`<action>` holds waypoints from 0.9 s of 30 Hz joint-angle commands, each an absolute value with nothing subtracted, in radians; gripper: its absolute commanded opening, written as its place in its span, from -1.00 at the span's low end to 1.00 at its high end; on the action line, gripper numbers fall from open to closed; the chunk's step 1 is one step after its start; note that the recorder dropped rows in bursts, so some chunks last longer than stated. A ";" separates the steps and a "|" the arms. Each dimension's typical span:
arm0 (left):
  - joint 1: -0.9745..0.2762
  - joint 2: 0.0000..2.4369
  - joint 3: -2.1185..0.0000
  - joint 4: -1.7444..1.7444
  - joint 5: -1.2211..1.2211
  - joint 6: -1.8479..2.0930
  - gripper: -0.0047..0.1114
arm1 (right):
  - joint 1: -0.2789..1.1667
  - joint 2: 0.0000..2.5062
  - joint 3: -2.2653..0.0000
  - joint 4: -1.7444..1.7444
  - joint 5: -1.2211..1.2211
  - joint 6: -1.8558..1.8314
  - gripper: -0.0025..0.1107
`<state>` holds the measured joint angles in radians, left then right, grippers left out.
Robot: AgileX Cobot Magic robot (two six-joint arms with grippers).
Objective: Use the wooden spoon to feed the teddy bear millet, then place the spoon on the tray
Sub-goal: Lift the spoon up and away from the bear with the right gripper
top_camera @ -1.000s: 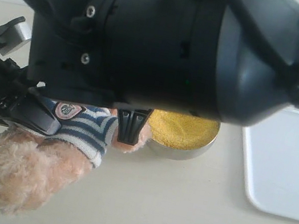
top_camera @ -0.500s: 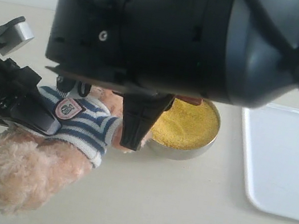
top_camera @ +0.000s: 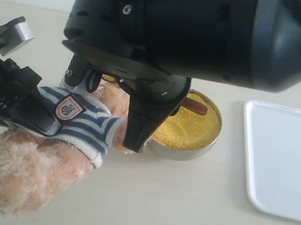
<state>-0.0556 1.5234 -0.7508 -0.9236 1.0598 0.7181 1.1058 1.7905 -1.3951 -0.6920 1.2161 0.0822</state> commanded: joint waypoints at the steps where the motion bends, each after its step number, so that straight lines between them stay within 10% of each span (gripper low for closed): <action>1: -0.055 1.520 -0.750 -0.953 1.076 0.724 -0.85 | 1.097 1.776 -1.397 -0.689 1.221 0.076 -0.96; 27: -0.055 1.520 -0.750 -0.953 1.062 0.733 -0.85 | 0.844 1.659 -1.565 -0.293 1.212 0.068 -0.96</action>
<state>-0.0556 1.5234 -0.7508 -0.9236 1.0560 0.7239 0.8670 1.6902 -1.5577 -0.3147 1.2092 0.0621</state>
